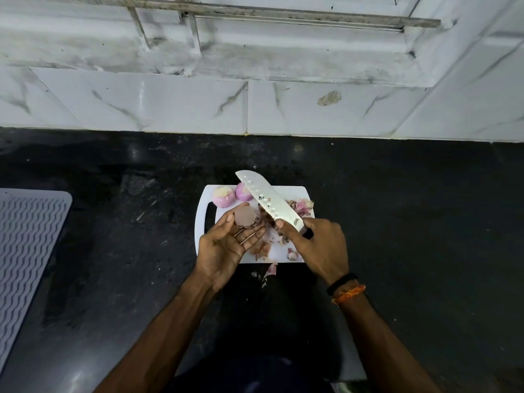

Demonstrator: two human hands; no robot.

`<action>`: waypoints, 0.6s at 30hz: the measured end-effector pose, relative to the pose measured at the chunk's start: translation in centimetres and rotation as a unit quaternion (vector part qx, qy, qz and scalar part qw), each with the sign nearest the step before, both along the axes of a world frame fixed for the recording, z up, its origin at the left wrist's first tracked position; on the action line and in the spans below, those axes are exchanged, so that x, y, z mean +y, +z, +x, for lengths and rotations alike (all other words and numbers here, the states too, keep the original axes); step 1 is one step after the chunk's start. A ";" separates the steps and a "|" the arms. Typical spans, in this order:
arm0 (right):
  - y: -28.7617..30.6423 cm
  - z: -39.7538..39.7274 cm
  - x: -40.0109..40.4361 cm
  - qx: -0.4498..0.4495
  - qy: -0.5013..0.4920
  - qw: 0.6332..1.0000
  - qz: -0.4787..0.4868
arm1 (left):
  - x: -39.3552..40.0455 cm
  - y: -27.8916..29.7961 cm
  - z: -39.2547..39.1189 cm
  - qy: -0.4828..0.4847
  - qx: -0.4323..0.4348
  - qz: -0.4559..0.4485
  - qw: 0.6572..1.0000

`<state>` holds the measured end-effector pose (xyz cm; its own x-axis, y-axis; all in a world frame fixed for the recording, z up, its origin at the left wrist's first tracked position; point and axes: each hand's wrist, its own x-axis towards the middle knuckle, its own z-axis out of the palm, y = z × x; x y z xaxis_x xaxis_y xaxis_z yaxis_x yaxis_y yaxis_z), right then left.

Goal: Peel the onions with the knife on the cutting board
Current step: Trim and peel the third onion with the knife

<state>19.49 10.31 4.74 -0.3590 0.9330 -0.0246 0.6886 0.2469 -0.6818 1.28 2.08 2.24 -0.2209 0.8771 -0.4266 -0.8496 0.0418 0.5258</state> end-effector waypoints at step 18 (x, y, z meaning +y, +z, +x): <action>0.7 -0.8 -0.9 -0.009 0.023 0.997 0.070 | 0.3 0.3 0.3 0.017 -0.024 -0.003 1.000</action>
<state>18.68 9.46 5.42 -0.4015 0.9106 0.0977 0.6868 0.3700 -0.6256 1.59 2.39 2.52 -0.2290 0.8670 -0.4425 -0.8749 0.0160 0.4840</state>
